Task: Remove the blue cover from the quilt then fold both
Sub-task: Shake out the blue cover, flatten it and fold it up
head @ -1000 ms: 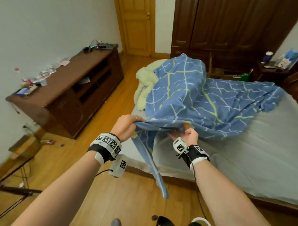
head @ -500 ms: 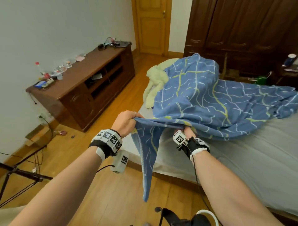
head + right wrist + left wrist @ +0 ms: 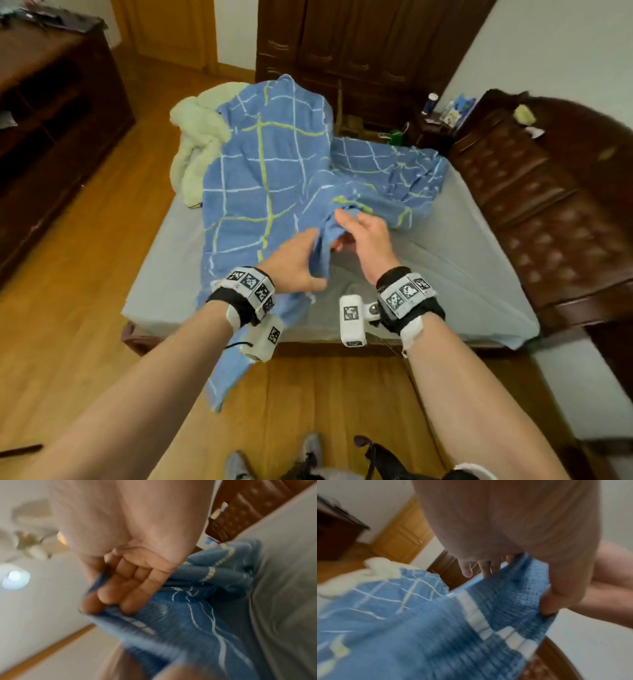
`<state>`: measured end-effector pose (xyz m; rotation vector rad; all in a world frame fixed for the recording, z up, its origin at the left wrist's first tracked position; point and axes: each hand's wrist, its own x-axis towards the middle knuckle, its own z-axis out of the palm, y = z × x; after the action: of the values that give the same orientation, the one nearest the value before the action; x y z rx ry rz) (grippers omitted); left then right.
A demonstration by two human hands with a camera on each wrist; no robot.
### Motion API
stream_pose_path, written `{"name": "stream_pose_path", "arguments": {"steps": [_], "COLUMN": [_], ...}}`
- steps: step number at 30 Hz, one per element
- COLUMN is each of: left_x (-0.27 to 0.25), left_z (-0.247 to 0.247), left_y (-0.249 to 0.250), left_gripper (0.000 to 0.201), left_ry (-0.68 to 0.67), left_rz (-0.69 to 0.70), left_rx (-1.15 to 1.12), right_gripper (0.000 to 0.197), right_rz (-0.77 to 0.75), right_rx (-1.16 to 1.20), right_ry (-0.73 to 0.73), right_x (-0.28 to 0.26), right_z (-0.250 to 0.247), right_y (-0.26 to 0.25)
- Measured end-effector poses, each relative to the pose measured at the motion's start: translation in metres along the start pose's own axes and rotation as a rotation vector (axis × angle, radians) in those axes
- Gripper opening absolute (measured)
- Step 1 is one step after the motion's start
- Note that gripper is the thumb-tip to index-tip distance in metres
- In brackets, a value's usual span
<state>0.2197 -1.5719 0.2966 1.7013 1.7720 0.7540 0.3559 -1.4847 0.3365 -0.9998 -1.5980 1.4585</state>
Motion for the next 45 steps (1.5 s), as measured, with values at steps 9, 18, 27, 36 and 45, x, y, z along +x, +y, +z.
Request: {"name": "stream_pose_path", "arguments": {"steps": [9, 18, 27, 36, 45], "left_x": [0.035, 0.034, 0.019, 0.034, 0.102], "left_z": [0.012, 0.028, 0.065, 0.091, 0.115], "left_y": [0.051, 0.097, 0.127, 0.1, 0.093], "left_gripper": [0.042, 0.051, 0.032, 0.048, 0.048], "left_ry": [0.281, 0.325, 0.4, 0.263, 0.215], "left_rz": [-0.073, -0.305, -0.565, -0.757, -0.561], "left_rx": [0.217, 0.243, 0.374, 0.697, 0.589], "right_gripper": [0.015, 0.011, 0.021, 0.028, 0.034], "right_rz": [0.175, 0.774, 0.729, 0.595, 0.224], "right_rx": [0.146, 0.704, 0.586, 0.299, 0.219], "right_ry": [-0.165, 0.024, 0.016, 0.379, 0.922], "right_x": [0.008, 0.066, 0.14, 0.13, 0.078], "right_z": [-0.063, -0.103, -0.16, -0.252, -0.331], "right_y": [0.026, 0.117, 0.173, 0.175, 0.104]}}
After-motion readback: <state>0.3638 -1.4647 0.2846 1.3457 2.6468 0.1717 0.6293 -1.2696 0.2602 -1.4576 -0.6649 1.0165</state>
